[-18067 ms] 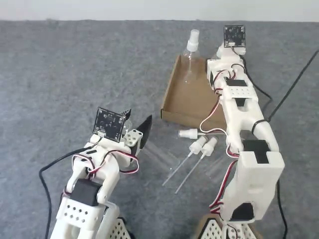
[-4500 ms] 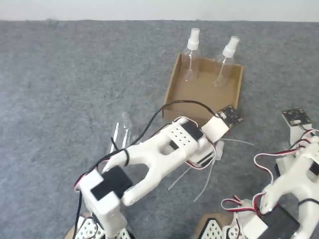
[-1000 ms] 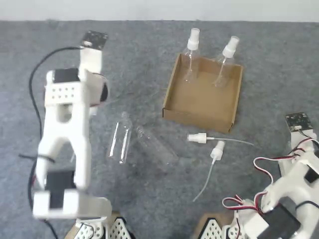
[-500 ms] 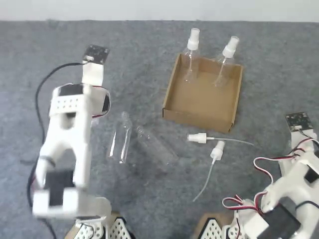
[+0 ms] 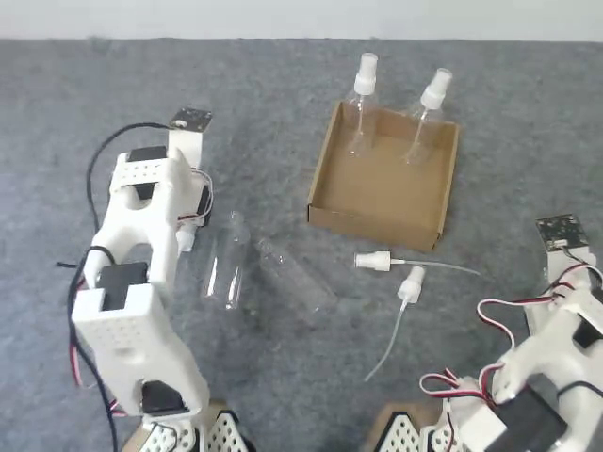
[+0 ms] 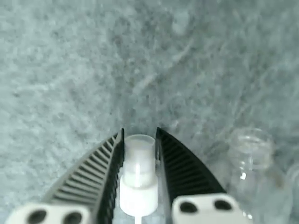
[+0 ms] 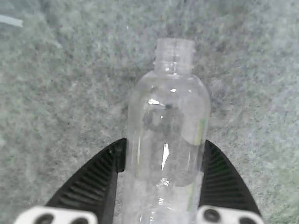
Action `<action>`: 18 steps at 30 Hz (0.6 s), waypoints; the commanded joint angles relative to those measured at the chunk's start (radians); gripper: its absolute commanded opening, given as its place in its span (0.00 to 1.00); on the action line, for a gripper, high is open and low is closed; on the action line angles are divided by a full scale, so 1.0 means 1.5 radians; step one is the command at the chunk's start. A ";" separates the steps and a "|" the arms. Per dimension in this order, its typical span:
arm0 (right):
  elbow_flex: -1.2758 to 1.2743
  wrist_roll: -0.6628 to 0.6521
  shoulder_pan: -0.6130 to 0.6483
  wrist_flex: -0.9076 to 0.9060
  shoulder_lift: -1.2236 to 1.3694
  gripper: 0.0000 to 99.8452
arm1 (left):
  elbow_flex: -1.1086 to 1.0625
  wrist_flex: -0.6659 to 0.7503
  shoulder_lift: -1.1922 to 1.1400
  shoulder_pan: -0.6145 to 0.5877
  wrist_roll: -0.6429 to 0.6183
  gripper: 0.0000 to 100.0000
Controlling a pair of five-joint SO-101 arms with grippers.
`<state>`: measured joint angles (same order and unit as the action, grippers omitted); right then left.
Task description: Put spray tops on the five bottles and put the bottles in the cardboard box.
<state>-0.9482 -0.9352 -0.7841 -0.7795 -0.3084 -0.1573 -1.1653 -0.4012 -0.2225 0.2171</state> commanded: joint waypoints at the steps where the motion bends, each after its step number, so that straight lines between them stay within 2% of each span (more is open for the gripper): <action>1: 0.001 -0.010 -0.008 0.008 -0.010 0.16 | 0.031 -0.015 0.038 -0.002 0.011 0.09; 5: 0.001 -0.011 -0.008 0.008 -0.010 0.16 | 0.031 -0.017 0.024 -0.002 0.013 0.16; 12: 0.001 -0.011 -0.009 0.008 -0.011 0.16 | 0.031 -0.043 0.023 -0.003 0.029 0.13; 18: 0.001 -0.011 -0.009 0.007 -0.011 0.16 | 0.034 -0.054 0.026 -0.047 0.061 0.13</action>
<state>-0.9482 -0.9367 -0.7841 -0.7795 -0.3084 -0.1573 -1.2359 -0.4012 -0.2639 0.2785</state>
